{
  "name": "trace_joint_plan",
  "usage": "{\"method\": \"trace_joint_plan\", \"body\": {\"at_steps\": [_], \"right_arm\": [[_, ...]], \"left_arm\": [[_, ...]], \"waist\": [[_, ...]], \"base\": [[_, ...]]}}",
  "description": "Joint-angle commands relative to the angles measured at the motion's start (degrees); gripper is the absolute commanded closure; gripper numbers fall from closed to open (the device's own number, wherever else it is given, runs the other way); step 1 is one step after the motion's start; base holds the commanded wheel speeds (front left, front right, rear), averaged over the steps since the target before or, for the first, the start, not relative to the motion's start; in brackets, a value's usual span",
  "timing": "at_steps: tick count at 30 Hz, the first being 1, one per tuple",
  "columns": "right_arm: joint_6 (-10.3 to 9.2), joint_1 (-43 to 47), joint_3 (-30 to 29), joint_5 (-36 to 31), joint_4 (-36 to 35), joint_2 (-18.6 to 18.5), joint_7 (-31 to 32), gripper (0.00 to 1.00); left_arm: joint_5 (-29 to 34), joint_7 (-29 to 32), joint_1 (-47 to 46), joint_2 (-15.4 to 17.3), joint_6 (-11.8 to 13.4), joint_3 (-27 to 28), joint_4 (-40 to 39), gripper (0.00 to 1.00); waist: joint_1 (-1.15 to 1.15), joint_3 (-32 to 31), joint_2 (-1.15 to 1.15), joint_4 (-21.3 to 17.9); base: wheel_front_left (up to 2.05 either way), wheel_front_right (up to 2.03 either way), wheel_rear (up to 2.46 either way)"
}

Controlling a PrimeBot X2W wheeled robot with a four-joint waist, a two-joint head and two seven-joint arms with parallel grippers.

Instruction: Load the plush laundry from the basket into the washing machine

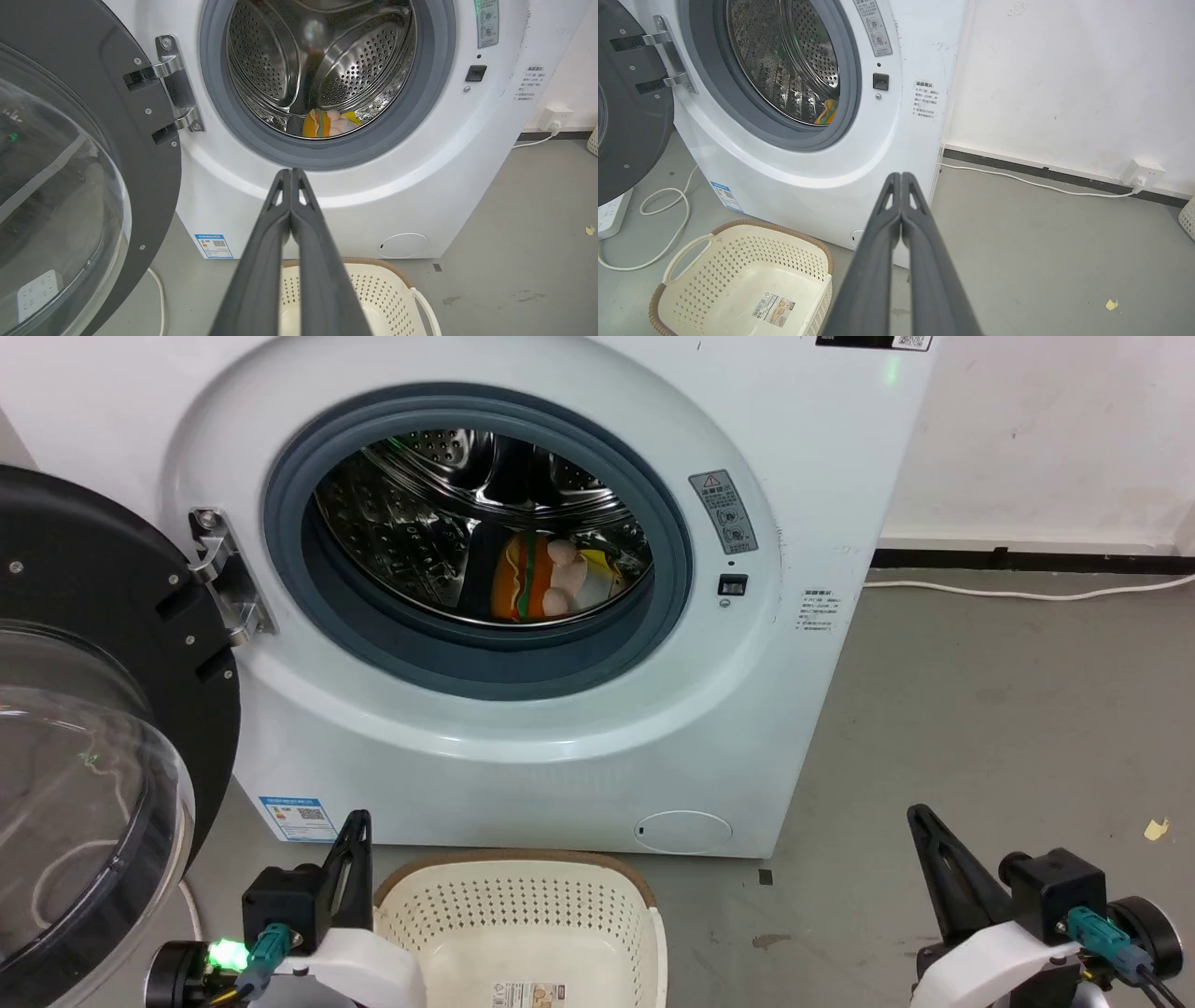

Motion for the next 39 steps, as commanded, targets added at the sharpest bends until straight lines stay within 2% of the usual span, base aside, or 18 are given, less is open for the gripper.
{"method": "trace_joint_plan", "body": {"at_steps": [1,39], "right_arm": [[-0.05,-0.7,-0.1,-0.4,-0.2,0.0,0.1,1.0],[-0.05,-0.7,-0.1,-0.4,-0.2,0.0,0.1,1.0]], "left_arm": [[0.1,0.0,-0.9,0.0,-0.3,0.1,-0.3,1.0],[0.1,0.0,-0.9,0.0,-0.3,0.1,-0.3,1.0]], "waist": [[0.0,0.0,0.0,0.0],[0.0,0.0,0.0,0.0]], "base": [[0.0,0.0,0.0],[0.0,0.0,0.0]]}}
